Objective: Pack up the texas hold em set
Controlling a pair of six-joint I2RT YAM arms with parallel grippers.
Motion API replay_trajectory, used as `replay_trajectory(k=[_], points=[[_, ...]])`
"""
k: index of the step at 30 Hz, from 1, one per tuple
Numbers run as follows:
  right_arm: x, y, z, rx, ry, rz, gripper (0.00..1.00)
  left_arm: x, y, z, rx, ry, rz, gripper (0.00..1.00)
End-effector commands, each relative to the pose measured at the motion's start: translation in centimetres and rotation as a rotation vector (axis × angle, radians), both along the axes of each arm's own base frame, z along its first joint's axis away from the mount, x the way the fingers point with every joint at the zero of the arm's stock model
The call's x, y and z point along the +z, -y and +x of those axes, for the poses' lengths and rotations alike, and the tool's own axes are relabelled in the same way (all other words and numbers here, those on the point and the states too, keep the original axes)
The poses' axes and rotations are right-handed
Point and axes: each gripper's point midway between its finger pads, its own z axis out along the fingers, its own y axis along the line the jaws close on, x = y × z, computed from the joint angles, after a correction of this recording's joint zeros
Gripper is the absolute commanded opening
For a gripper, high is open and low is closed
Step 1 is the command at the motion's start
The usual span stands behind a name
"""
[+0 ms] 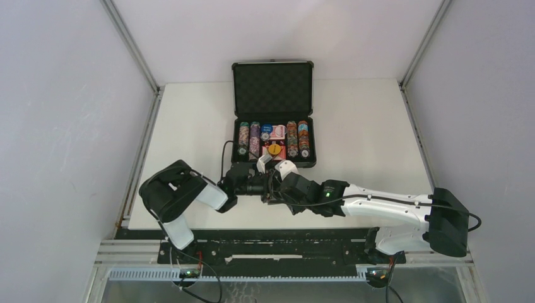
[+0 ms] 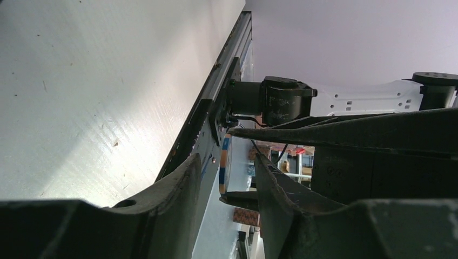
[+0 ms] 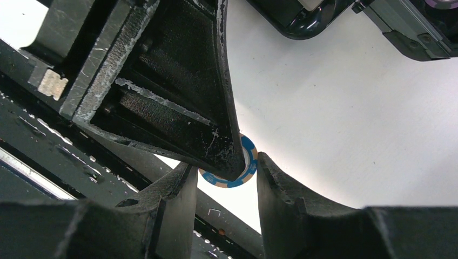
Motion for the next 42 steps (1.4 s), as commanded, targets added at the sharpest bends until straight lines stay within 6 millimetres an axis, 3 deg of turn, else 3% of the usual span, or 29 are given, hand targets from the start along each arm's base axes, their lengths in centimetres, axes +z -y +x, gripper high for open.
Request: replay_trajectory(k=[1,4,9,18,22,24,27,29,31,34,38,42], points=[[3.2,-1.6,1.2,-0.006,0.069,0.1,0.41,1.3,1.0,-0.5,-0.046,0.028,-0.046,0.46],[3.2,-1.6,1.1,-0.003,0.069,0.1,0.41,1.1,1.1,-0.6,-0.05,0.022,-0.042,0.41],[3.2,-1.6,0.9,-0.002,0.063,0.102,0.41,0.9,1.5,-1.1,-0.072,0.016,-0.04,0.01],[3.5,-1.1,1.2,-0.023,0.078,0.094,0.42,1.7,1.5,-1.3,-0.074,0.037,-0.061,0.0],[5.1,0.4,2.2,-0.102,0.13,0.12,0.63,2.2,1.0,-0.3,-0.042,0.068,-0.066,0.0],[6.4,1.6,2.6,-0.146,0.155,0.149,0.69,2.4,0.3,0.8,-0.007,0.088,-0.052,0.0],[8.9,3.8,3.4,-0.213,0.203,0.22,0.7,2.6,-1.2,3.3,0.071,0.153,0.018,0.0],[10.5,5.3,4.1,-0.26,0.244,0.271,0.68,0.9,-3.2,5.7,0.138,0.243,0.22,0.0],[11.6,6.7,4.9,-0.3,0.279,0.316,0.67,1.7,-5.3,8.5,0.204,0.419,0.434,0.0],[12.6,7.6,5.8,-0.313,0.3,0.374,0.65,4.5,-7.2,11.9,0.225,0.638,0.572,0.0],[12.2,7.4,6.9,-0.303,0.295,0.373,0.63,7.3,-6.0,14.6,0.112,0.802,0.522,0.0],[11.8,6.9,7.2,-0.269,0.293,0.35,0.64,7.4,-3.6,16.2,-0.179,0.96,0.526,0.0]])
